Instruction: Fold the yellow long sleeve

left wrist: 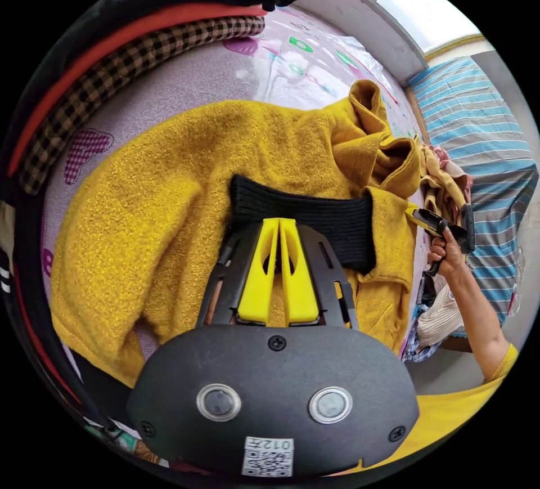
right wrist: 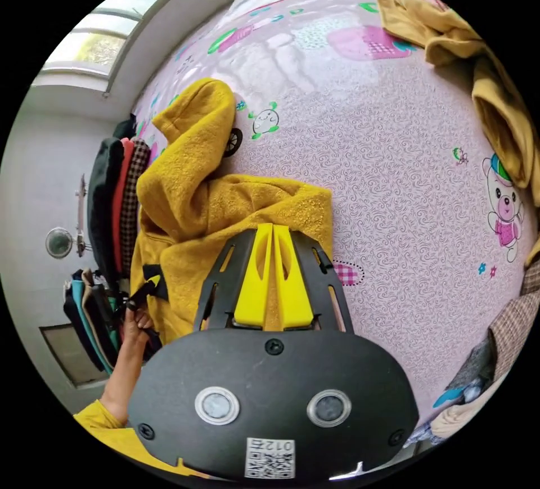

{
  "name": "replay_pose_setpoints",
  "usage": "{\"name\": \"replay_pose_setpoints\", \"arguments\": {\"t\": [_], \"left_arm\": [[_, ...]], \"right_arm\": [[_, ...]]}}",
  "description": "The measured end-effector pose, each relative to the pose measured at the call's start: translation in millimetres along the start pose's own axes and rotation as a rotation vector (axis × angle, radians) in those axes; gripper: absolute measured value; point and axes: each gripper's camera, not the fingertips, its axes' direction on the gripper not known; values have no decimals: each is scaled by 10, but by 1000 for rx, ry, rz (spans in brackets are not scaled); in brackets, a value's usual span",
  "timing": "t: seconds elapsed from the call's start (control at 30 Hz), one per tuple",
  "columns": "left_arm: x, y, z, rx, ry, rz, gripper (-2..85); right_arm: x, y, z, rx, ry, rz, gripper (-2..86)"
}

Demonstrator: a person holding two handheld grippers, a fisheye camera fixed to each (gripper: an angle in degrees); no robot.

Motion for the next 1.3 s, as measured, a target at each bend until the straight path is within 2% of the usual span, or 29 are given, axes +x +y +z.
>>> {"name": "replay_pose_setpoints", "arguments": {"t": [0.17, 0.27, 0.37, 0.43, 0.5, 0.57, 0.6, 0.67, 0.73, 0.83, 0.9, 1.13, 1.3], "left_arm": [[312, 392, -413, 118, 21, 111, 3], [377, 533, -239, 28, -79, 133, 2], [182, 560, 49, -103, -113, 13, 3], [113, 657, -35, -77, -67, -66, 3], [199, 793, -229, -28, -52, -43, 3], [300, 1046, -431, 17, -20, -4, 3], [352, 1267, -511, 31, -8, 33, 4], [347, 1619, -520, -12, -37, 44, 4], [179, 2128, -586, -24, -96, -32, 7], [-153, 2736, -941, 83, -222, -164, 15], [-329, 3016, -1120, 118, -341, -175, 25], [-564, 3393, -1150, 2, -592, 89, 88], [-644, 3304, -975, -73, -737, 186, 81]], "right_arm": [[-273, 704, -427, 61, 5, -243, 3], [-332, 1233, -324, 37, 91, -298, 2], [-279, 1388, 156, -95, 271, -314, -1], [-262, 1385, 219, -59, 242, -313, -1], [-304, 1359, 225, -90, 250, -259, -1], [-494, 1446, 162, -72, 290, -328, -1], [-647, 1585, 128, -38, 311, -435, -1], [-739, 1782, 243, -51, 393, -508, 0], [-664, 1927, 537, -152, 460, -508, 1], [-757, 1999, 357, -120, 376, -409, 2], [-944, 2135, 267, -68, 342, -468, 2], [-1572, 2656, 370, -101, 239, -547, 2], [-1919, 2921, 423, -141, 188, -591, 2]]}}
